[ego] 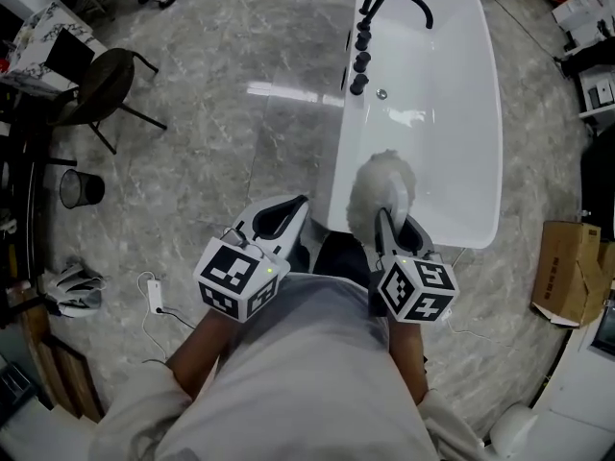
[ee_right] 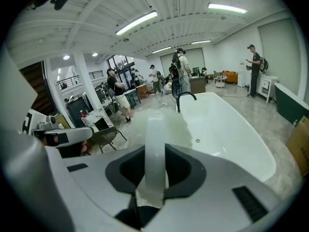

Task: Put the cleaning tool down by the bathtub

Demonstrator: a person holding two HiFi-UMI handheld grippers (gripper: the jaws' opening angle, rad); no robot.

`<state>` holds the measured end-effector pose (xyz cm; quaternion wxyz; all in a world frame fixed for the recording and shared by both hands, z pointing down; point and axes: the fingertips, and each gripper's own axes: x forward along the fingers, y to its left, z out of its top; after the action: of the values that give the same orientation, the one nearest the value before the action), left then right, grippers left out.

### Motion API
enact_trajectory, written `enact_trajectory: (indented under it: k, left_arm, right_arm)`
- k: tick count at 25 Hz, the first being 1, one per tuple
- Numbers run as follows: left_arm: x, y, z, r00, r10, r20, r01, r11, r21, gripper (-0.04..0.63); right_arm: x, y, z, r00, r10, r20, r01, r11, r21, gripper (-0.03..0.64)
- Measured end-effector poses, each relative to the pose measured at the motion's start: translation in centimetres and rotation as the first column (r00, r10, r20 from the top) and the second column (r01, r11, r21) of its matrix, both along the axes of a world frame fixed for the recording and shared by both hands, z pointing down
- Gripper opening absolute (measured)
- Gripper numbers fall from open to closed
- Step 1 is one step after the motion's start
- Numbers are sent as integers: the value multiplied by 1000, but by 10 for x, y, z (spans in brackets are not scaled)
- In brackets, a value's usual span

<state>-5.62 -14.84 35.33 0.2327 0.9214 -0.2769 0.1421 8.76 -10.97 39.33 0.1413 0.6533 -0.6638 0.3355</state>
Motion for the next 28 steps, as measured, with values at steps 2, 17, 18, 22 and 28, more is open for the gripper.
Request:
enact_trajectory:
  k: [2, 17, 18, 22, 28]
  left_arm:
    - [0, -5, 4, 1000, -10, 9, 10, 1000, -4, 8]
    - [-1, 0, 22, 998, -53, 34, 55, 997, -63, 8]
    - [-1, 2, 22, 998, -48, 34, 50, 997, -65, 8]
    - [-1, 6, 24, 999, -31, 41, 34, 997, -68, 8]
    - [-5, 7, 27, 998, -37, 48, 41, 996, -80, 8]
  right_arm:
    - [2, -1, 1, 1000, -8, 5, 8, 1000, -7, 72]
    - [5, -5, 52, 997, -64, 35, 67, 992, -106, 72]
    - [4, -5, 56, 997, -68, 34, 71, 991, -114, 73]
    - [-1, -5, 77, 997, -77, 31, 81, 985, -155, 72]
    - [-7, 0, 103, 996, -76, 47, 84, 975, -207, 72]
